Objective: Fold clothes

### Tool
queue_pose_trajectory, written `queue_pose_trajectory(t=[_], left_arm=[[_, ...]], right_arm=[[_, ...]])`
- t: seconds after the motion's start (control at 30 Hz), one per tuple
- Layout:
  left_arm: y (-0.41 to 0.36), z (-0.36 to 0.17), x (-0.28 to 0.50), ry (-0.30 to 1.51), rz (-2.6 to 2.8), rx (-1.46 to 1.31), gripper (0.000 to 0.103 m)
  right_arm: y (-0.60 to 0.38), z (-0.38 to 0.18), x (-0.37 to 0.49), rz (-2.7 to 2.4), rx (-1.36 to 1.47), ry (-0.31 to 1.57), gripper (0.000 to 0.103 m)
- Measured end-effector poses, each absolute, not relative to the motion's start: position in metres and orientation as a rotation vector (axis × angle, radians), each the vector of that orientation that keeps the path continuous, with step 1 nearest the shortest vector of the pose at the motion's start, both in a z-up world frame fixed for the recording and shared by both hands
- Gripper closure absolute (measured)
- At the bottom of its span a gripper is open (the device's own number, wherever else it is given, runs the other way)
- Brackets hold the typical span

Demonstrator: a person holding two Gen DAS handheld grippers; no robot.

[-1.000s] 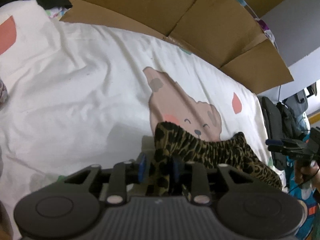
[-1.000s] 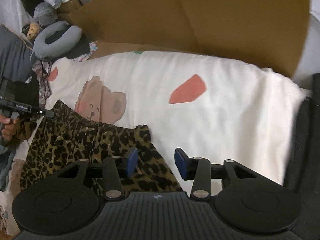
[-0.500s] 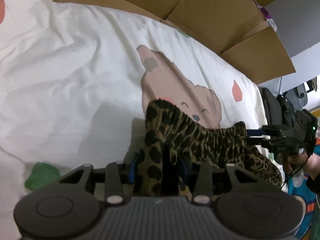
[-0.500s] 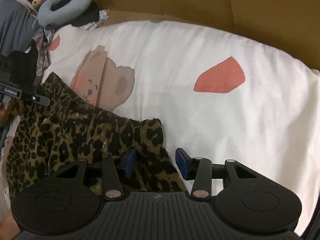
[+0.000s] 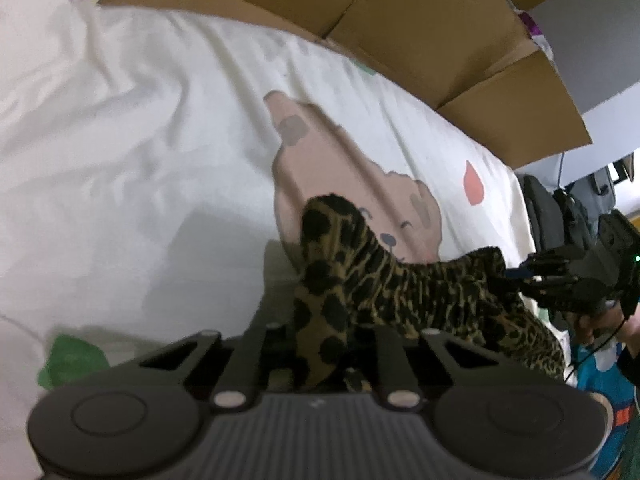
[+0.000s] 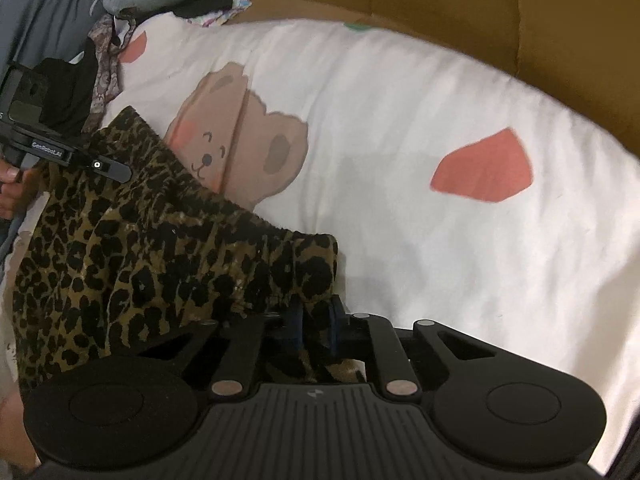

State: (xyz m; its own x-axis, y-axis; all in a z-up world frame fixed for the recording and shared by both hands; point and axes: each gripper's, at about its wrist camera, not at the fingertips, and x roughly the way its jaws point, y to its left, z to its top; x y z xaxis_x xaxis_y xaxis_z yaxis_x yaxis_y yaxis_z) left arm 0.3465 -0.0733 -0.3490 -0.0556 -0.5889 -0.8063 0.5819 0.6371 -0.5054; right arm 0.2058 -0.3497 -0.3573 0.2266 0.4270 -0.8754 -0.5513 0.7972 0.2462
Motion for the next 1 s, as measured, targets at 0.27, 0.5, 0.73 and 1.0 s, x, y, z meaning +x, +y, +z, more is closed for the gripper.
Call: queue_pose_trajectory(t=[0.27,0.5,0.73,1.0], left_arm=[[-0.094,-0.320,0.360,1.214,-0.987,0.039,0.092],[-0.117,-0.307,0.377,1.151,-0.992,0.085,0.094],[-0.138,-0.301,0.394,1.101,-0.970,0.108,0.095],[-0.166,-0.298,0.416,1.080,-0.952,0.141,0.096]], right_arm=[[-0.355,-0.329,0.218,0.606,-0.162,1.081,0.094],[-0.353,-0.317,0.244,0.510,-0.210,1.014,0.094],[-0.351,-0.308,0.274,0.444,-0.246,0.971,0.094],[-0.349,-0.307,0.306,0.376,-0.283,0.941,0.094]])
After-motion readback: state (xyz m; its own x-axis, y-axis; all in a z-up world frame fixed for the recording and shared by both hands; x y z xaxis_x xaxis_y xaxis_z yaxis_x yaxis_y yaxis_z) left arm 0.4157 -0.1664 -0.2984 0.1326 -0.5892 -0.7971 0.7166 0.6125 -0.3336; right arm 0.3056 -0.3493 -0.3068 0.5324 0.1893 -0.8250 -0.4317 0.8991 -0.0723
